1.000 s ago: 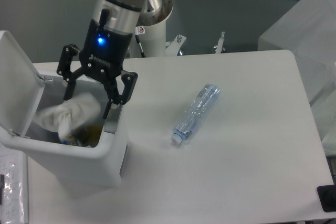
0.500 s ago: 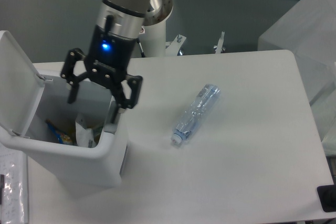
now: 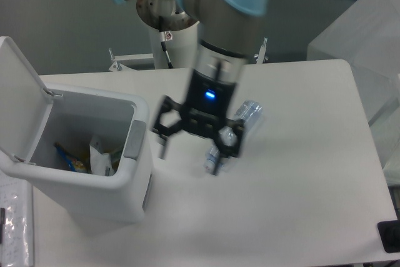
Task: Place the trash in the trash can
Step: 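Move the gripper back toward the clear plastic water bottle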
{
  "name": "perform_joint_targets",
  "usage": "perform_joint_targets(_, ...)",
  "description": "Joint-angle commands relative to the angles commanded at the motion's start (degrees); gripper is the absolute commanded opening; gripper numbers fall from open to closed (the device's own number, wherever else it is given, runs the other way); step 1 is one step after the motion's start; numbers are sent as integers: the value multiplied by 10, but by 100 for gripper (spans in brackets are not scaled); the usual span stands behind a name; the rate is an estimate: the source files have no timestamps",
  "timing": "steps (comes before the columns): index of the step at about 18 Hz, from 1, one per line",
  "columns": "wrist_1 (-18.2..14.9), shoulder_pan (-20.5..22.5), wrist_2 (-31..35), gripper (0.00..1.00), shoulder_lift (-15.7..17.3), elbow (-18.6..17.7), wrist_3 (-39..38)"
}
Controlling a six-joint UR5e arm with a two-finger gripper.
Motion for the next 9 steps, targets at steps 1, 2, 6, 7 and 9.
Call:
perform_joint_targets(1, 0, 7, 1, 100, -10, 1, 1)
perform_joint_targets(2, -1, 11, 2, 100, -16, -1, 3)
perform_joint_targets(6, -4, 11, 31, 100, -42, -5, 40)
perform_joint_targets(7, -9, 8, 46, 100, -49, -5, 47)
perform_joint_targets(9, -32, 5, 72, 100, -53, -7, 72)
